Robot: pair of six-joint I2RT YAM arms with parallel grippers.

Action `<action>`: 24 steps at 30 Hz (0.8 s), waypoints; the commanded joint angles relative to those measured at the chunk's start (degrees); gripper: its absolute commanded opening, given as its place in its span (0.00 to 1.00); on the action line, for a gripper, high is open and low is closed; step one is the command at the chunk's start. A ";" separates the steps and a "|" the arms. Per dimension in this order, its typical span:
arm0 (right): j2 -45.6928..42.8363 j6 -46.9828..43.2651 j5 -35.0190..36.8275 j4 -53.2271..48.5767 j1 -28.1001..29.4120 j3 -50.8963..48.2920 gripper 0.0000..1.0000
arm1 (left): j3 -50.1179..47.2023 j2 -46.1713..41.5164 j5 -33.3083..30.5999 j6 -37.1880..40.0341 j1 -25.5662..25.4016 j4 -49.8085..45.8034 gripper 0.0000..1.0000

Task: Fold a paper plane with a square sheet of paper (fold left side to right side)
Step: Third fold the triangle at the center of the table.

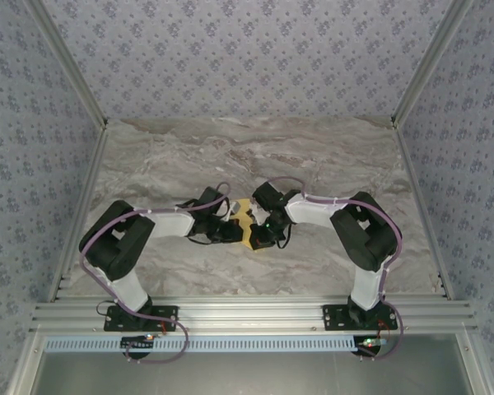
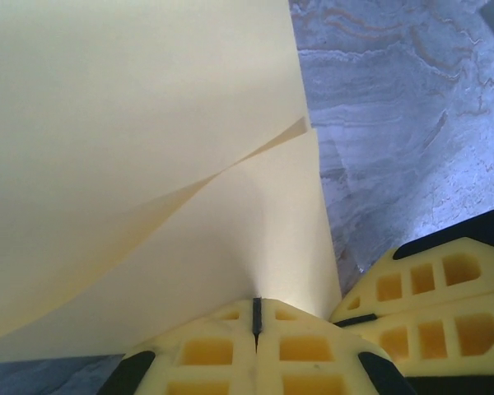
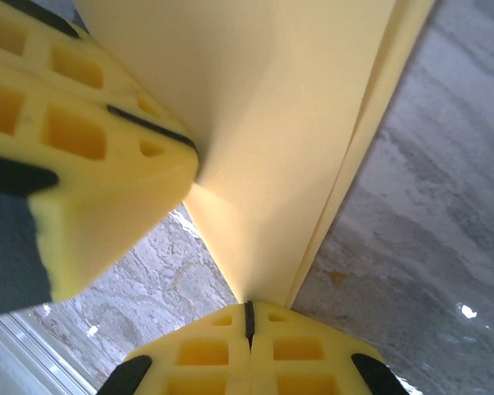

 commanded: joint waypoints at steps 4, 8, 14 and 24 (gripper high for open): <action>4.97 -0.65 11.33 -8.10 -0.15 -2.94 0.00 | -1.71 0.10 -5.33 6.28 6.53 -2.42 0.00; 4.99 -0.74 11.27 -8.45 -0.16 -2.94 0.00 | -1.01 0.20 -3.90 8.63 11.17 -3.52 0.00; 4.99 -0.85 10.86 -8.37 -0.18 -2.99 0.00 | 0.04 -0.40 -2.77 11.43 16.65 -5.48 0.00; 4.36 -0.32 8.77 -6.49 -0.26 -1.89 0.00 | 0.49 -12.77 2.42 8.49 16.07 -8.17 0.03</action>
